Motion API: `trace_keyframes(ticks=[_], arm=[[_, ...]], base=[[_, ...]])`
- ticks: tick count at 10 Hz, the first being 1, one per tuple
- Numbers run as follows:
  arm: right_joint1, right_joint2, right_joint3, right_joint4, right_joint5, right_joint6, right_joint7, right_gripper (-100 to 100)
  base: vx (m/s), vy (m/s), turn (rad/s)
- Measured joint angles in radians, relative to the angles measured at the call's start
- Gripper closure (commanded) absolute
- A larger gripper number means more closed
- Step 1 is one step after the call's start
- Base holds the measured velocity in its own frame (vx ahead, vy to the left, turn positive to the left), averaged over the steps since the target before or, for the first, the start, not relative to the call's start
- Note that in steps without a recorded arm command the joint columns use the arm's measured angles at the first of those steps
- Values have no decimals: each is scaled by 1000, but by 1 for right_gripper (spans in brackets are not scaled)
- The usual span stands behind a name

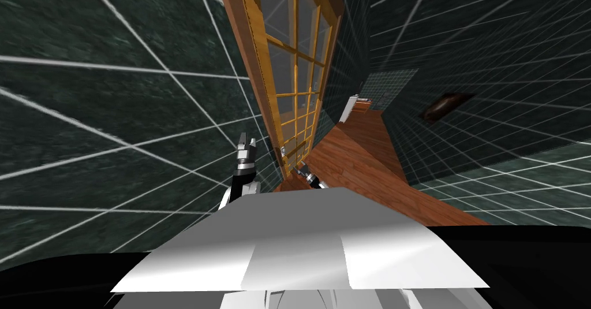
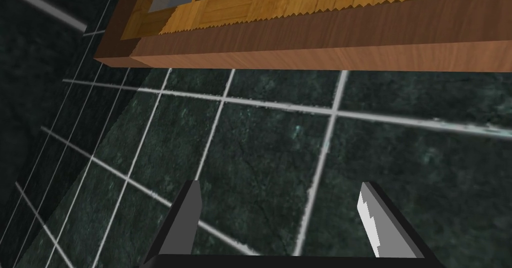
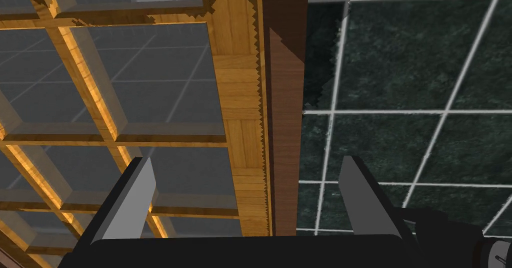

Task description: Pull the door open

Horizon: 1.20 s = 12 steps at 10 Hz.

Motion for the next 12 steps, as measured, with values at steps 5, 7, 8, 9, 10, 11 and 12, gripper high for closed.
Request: trace_keyframes(ticks=[5, 7, 8, 9, 10, 11, 12], arm=[[-22, 26, 17, 102, 53, -24, 73, -100], [-35, 35, 19, 136, 64, -30, 93, -100], [-49, 42, 18, 168, 71, -38, 107, -100], [-47, 48, 25, 175, 84, -38, 117, -100], [-47, 48, 26, 175, 86, -37, 118, -100], [-59, 35, 11, 194, 84, -42, 125, -100], [-55, 16, 6, 173, 89, -33, 116, -100]], base=[[143, -12, -5], [123, 13, -9], [220, -7, -13], [101, -5, 1], [-70, 3, 179], [-166, -27, 150], [-188, -56, 165]])
